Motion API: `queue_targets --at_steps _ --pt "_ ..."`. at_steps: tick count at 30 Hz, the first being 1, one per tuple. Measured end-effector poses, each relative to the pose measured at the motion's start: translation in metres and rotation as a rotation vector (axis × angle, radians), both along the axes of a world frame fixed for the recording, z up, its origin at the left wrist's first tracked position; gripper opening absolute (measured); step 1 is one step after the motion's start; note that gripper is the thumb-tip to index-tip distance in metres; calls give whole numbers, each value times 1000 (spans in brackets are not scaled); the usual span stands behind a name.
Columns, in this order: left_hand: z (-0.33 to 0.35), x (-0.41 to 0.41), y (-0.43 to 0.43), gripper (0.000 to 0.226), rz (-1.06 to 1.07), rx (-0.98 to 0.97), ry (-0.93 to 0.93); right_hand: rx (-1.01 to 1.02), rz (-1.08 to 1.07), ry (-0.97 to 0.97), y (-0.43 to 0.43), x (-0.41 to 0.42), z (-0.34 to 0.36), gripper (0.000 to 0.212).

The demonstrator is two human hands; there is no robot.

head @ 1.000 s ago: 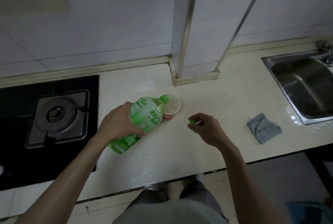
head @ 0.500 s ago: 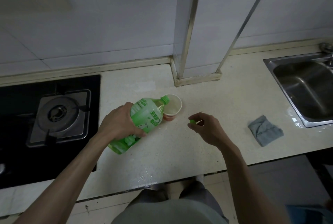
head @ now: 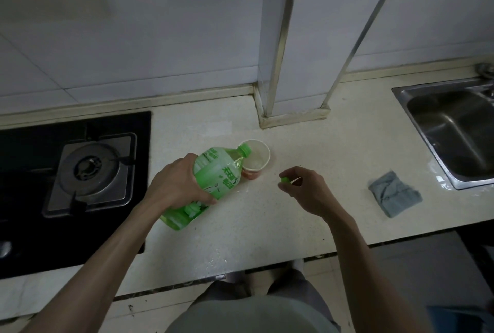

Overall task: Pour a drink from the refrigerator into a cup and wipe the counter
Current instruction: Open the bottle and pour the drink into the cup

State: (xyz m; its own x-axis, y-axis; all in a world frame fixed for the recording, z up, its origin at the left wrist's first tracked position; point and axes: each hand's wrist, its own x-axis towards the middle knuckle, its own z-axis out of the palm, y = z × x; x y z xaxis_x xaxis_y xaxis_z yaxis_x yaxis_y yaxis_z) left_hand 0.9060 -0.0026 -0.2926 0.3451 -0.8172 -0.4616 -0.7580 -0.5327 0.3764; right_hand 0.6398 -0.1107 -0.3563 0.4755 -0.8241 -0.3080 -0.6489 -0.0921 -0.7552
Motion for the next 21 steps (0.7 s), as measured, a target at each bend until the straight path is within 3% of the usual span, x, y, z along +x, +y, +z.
queue_targets --at_steps 10,21 --pt "1 -3 7 88 33 -111 54 -94 -82 -69 -5 0 14 23" --pt "5 -13 22 95 33 -375 192 -135 -55 -382 -6 32 89 30"
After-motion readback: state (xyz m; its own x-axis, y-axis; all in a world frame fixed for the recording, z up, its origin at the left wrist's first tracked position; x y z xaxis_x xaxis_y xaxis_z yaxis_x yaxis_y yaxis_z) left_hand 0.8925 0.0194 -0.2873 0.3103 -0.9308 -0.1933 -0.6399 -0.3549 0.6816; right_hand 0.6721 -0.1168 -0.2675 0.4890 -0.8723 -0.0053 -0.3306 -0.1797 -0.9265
